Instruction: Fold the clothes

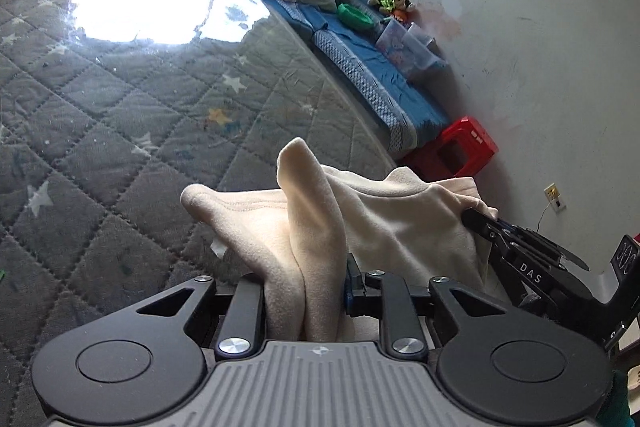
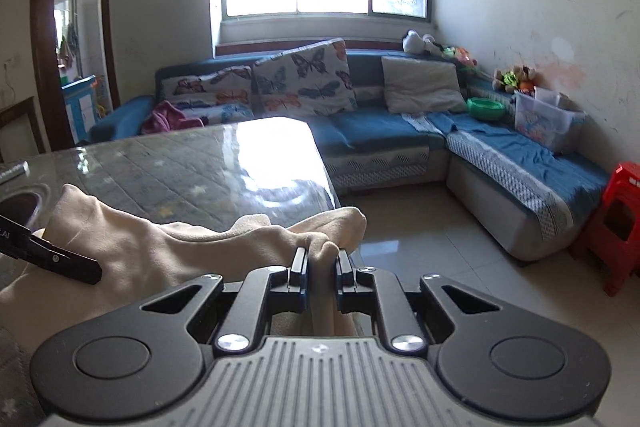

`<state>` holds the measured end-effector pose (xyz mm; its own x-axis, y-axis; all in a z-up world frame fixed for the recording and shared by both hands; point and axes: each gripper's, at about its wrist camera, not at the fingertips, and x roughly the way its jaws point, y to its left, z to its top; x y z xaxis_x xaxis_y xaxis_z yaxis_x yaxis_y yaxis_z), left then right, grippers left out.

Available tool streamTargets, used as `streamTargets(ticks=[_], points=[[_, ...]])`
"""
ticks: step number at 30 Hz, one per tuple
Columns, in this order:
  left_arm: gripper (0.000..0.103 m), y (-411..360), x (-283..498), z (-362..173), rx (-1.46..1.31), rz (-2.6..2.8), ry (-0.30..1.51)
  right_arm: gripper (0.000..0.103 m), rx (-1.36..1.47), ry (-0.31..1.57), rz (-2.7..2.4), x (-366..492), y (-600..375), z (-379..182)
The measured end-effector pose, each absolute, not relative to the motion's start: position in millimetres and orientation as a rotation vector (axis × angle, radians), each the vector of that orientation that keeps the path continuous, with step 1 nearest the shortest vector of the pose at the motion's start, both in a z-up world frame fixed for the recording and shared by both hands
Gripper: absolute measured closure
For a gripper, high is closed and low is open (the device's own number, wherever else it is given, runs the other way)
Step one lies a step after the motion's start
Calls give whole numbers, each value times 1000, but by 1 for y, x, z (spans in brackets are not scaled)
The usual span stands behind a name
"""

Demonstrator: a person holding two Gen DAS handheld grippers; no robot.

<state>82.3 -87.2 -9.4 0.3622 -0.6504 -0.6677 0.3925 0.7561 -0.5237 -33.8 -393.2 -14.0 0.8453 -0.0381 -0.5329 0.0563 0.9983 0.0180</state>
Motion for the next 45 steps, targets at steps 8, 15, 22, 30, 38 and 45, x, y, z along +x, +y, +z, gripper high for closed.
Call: streamTargets(ticks=[8, 15, 22, 30, 38, 45], points=[[70, -80, 82, -18, -241, -650, 1027, 90, 41, 641, -61, -22, -394, -42], [54, -63, 79, -9, -194, -573, 978, 86, 27, 643, -99, -21, -394, -41], [58, -64, 86, 7, -199, -546, 898, 86, 56, 621, -19, -14, -382, -31], [68, -96, 94, 11, -173, -645, 865, 86, 43, 656, 62, 10, -354, -42], [68, -123, 113, -10, -131, -644, 912, 84, 25, 670, 56, 18, -348, -49], [67, -120, 109, -11, -130, -645, 891, 80, -26, 640, 85, -3, -342, -34]])
